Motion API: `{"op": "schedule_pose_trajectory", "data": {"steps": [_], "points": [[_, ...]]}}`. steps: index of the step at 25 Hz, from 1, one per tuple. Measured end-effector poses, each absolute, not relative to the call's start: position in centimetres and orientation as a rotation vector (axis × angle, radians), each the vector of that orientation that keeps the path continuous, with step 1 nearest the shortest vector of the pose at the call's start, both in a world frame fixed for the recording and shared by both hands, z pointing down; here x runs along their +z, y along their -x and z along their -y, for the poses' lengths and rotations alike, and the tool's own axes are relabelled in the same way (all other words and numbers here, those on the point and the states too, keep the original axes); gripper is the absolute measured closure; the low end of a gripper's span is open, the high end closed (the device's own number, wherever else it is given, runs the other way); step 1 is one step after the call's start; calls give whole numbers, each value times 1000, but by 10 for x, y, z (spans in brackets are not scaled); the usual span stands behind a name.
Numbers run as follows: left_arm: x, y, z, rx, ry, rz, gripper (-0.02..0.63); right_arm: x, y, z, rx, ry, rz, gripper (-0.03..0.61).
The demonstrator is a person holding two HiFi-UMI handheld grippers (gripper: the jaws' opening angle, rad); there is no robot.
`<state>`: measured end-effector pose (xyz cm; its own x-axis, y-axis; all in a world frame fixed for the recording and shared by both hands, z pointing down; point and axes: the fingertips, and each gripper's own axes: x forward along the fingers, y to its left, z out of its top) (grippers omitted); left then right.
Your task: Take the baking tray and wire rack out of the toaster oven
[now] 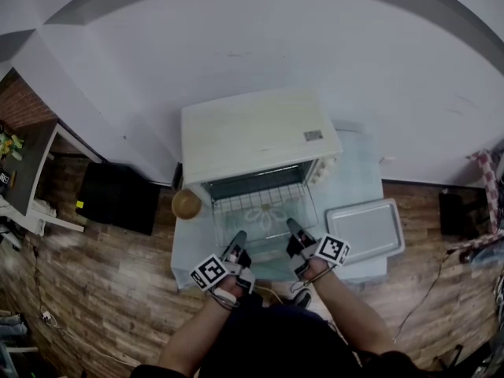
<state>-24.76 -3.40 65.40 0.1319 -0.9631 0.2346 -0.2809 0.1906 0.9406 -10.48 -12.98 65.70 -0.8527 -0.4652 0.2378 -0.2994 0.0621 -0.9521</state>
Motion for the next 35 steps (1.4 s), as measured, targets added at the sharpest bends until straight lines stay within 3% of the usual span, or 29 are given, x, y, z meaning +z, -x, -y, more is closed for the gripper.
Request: {"op": "schedule_pose_trajectory", "data": {"steps": [11, 18, 22, 27, 31, 35], "points": [[647, 218, 1, -774, -1327, 1373, 600, 644, 82, 101, -1845, 686, -2288, 566], [640, 193, -24, -794, -1319, 1378, 601, 600, 75, 90, -1502, 413, -2493, 566], [637, 174, -32, -808, -1355, 1383, 600, 596, 57, 81, -1475, 393, -2514, 566], [632, 136, -32, -821, -1411, 1379, 601, 627, 4, 65, -1828, 633, -2297, 565], [635, 98, -31, -796, -1388, 1364, 601, 610, -31, 73, -1635, 570, -2414, 565], [638, 57, -20, -773, -1402, 1319, 601, 633, -88, 68, -1855, 790, -2212, 565]]}}
